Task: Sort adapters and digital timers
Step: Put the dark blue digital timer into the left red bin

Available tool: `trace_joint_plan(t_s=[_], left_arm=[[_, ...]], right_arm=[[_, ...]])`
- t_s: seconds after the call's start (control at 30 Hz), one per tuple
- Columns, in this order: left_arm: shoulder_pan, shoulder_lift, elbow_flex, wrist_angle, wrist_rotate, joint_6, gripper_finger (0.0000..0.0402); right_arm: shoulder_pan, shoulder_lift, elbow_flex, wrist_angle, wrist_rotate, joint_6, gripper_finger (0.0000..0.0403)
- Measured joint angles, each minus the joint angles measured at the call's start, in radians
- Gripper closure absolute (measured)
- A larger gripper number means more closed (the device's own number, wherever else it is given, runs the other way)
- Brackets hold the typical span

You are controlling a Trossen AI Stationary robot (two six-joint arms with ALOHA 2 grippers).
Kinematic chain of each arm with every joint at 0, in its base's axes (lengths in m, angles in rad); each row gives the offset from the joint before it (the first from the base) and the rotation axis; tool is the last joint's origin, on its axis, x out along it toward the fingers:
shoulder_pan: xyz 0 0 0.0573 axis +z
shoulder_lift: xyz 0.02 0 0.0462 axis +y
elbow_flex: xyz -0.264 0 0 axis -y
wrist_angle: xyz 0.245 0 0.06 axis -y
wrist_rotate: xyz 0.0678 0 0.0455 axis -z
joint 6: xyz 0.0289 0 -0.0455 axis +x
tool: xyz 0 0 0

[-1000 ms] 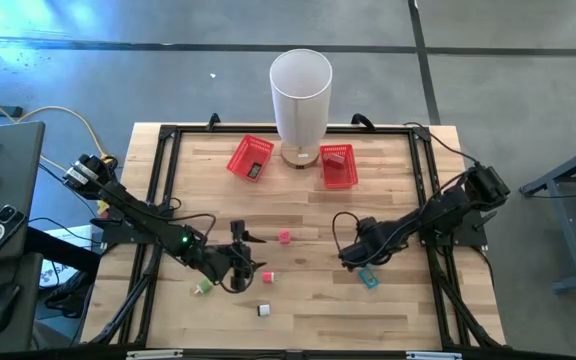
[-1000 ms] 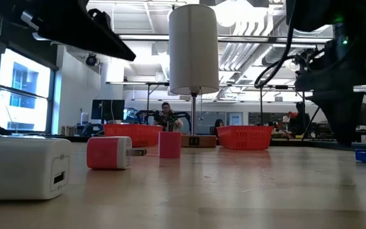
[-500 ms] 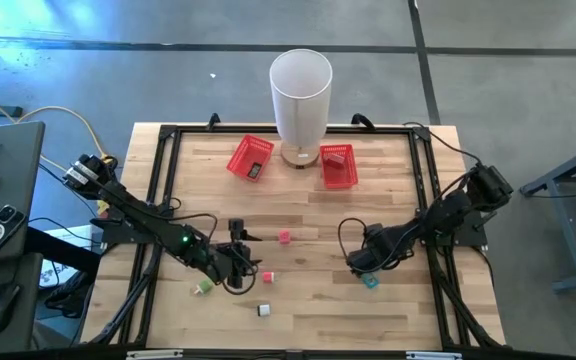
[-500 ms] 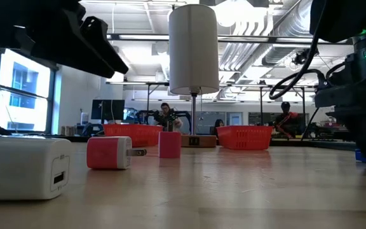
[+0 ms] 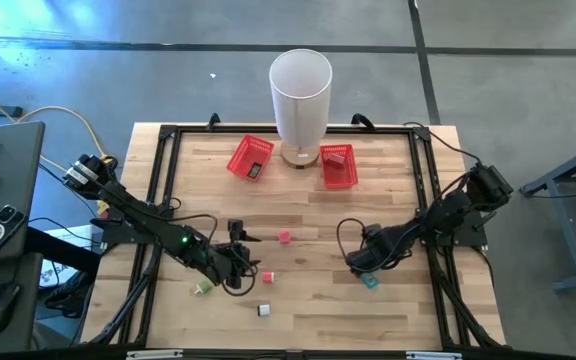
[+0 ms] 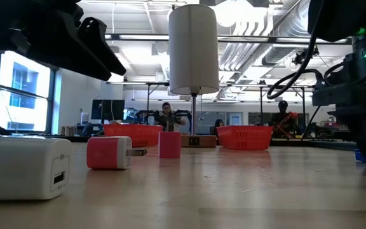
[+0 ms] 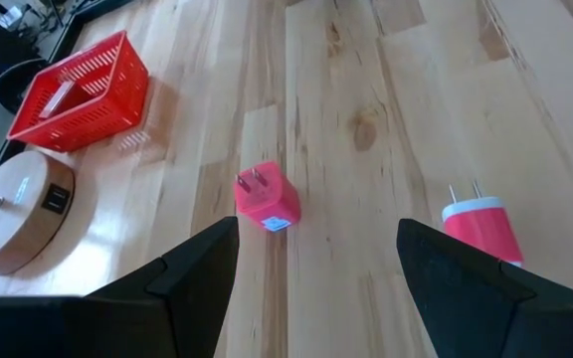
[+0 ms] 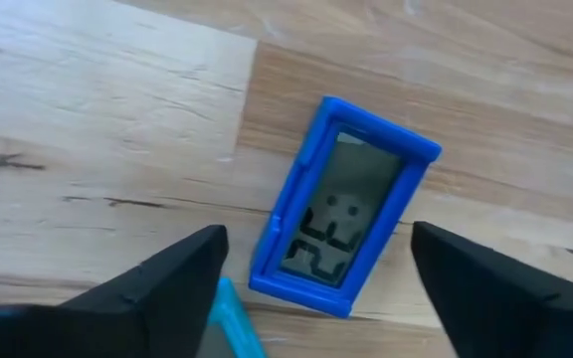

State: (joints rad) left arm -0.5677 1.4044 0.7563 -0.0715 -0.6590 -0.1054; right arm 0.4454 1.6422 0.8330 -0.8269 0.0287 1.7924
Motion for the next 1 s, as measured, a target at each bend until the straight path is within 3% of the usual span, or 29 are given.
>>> trace_joint_plan(t_s=[0.3,0.57,0.77,1.0], left_arm=[[0.000,0.000,0.000,-0.003,0.009,-0.024,0.0138],[0.002,0.000,0.000,-0.007,0.008,-0.045,0.0138],[0.025,0.000,0.000,0.013,-0.006,-0.002,0.0138],[0.029,-0.001,0.000,0.032,-0.034,-0.015,0.0138]], right_arm=[[-0.001,0.001,0.000,0.011,0.025,-0.159,0.0273],[-0.001,0.001,-0.001,0.028,0.079,-0.256,0.0273],[-0.014,0.003,-0.003,0.044,0.194,-0.309,0.0273],[-0.026,0.003,0.014,0.068,0.392,-0.522,0.0273]])
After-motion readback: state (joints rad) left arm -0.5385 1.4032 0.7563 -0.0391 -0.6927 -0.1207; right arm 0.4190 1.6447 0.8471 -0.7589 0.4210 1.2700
